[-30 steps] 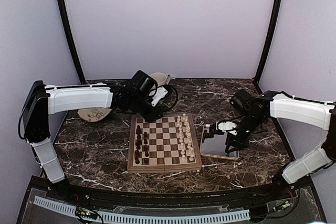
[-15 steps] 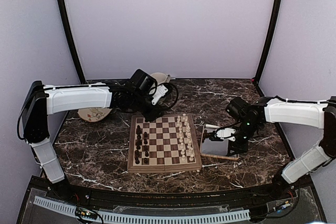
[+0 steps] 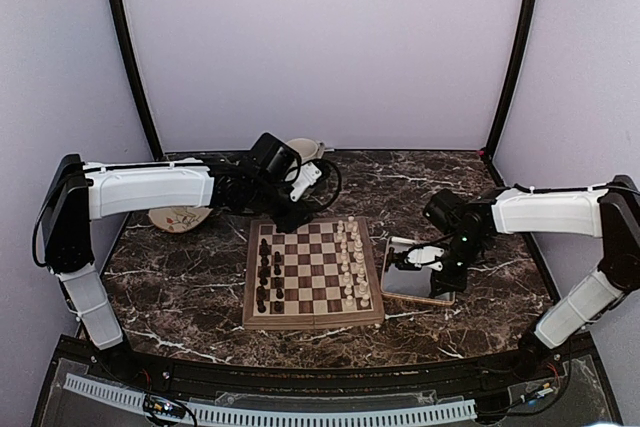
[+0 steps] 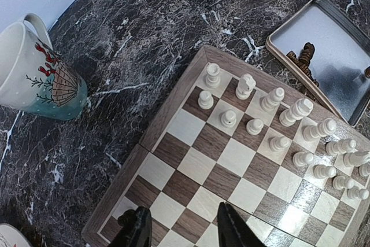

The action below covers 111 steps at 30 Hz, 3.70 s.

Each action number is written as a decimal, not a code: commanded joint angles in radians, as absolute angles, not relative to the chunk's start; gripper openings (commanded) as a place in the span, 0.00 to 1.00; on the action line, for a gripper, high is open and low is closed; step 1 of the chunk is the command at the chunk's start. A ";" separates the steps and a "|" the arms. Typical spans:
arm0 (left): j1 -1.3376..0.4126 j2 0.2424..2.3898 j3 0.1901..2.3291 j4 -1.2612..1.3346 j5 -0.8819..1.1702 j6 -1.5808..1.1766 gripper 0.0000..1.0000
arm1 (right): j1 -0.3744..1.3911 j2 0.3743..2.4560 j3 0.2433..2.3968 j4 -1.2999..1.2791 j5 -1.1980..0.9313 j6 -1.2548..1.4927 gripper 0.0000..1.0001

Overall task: Set up the chess pieces on the board
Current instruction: Pick up the pawn from the storage box, then place the pawn at f7.

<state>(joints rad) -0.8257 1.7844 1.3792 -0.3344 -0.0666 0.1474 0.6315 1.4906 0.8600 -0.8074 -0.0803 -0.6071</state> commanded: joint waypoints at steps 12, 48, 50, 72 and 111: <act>-0.842 1.751 1.389 -0.358 -0.086 0.161 0.41 | 0.585 1.540 0.916 -0.797 -0.132 -0.596 0.07; -0.599 1.457 1.298 -0.226 -0.113 -0.041 0.44 | 0.785 2.071 1.995 -1.087 -0.209 -0.547 0.06; -0.585 1.440 1.292 -0.219 -0.110 -0.041 0.44 | 0.817 2.141 2.084 -1.107 -0.199 -0.549 0.06; -0.564 1.423 1.288 -0.217 -0.086 -0.035 0.45 | 0.944 2.483 2.399 -1.020 -0.237 -0.524 0.06; -0.540 1.448 1.305 -0.236 -0.020 -0.041 0.45 | 0.962 2.552 2.418 -0.962 -0.230 -0.502 0.24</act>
